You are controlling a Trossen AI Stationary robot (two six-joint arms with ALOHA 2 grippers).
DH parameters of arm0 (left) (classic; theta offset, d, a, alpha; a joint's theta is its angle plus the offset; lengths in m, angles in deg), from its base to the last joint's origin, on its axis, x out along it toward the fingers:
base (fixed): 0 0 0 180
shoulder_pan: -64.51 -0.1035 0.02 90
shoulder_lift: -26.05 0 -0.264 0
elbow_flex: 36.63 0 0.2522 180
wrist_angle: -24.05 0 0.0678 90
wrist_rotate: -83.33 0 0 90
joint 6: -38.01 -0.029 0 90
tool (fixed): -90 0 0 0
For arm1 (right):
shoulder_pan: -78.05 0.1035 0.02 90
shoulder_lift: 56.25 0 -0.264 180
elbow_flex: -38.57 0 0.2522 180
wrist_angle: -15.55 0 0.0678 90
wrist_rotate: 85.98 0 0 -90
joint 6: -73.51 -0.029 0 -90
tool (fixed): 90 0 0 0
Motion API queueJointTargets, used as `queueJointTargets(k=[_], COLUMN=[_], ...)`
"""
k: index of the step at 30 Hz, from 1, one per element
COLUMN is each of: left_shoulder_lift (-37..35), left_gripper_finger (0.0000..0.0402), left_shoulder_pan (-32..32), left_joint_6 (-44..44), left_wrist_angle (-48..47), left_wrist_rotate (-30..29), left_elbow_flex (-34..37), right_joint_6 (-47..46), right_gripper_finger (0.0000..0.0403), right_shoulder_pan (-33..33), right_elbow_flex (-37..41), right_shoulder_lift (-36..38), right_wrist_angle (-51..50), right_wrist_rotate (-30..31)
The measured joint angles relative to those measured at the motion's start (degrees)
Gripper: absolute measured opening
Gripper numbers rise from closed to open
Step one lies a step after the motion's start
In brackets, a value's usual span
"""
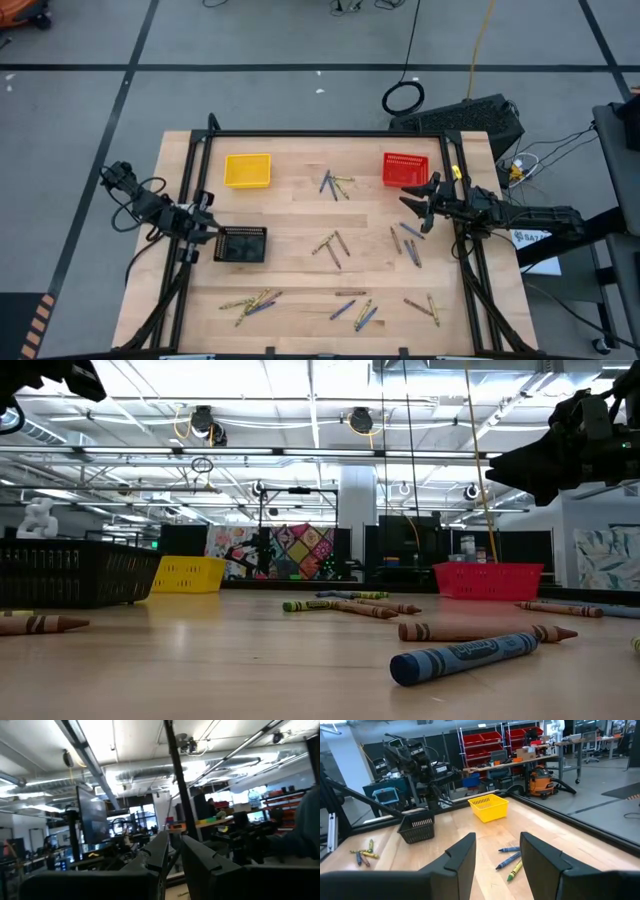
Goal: Sort crayons
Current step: Put the green crayon into the red bin
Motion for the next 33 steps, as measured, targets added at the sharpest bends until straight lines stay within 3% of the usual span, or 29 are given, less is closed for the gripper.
queueJointTargets(k=[8, 10, 15, 22, 27, 33], left_shoulder_lift=[0.02, 0.02, 0.02, 0.04, 0.02, 0.02], left_gripper_finger=[0.0059, 0.0059, 0.0059, 0.0059, 0.0059, 0.0059], left_shoulder_pan=[0.0, 0.01, -0.04, -0.04, -0.74, -2.92], left_joint_6=[4.26, 4.55, 5.07, -1.4, -3.18, -2.48], left_wrist_angle=[-1.47, -1.4, -2.26, -2.36, -2.05, -1.97], left_wrist_rotate=[0.78, -2.47, -17.9, -22.86, -32.81, -35.79], left_elbow_flex=[0.0, 0.0, 0.0, -0.02, -0.24, -0.31], right_joint_6=[0.44, 0.55, -0.69, -0.64, -0.47, 0.01], right_gripper_finger=[0.0141, 0.0141, 0.0141, 0.0141, 0.0141, 0.0141], right_shoulder_pan=[0.0, 0.0, 0.0, -0.01, -0.02, -0.02], right_elbow_flex=[0.01, 0.01, 0.02, 0.01, 0.02, 0.01], right_shoulder_lift=[0.0, 0.0, -0.02, -0.02, -0.02, -0.02], right_wrist_angle=[0.0, 0.0, 0.0, 0.13, 2.23, 4.02], right_wrist_rotate=[-0.01, -0.03, -0.05, 2.01, 7.48, 7.53])
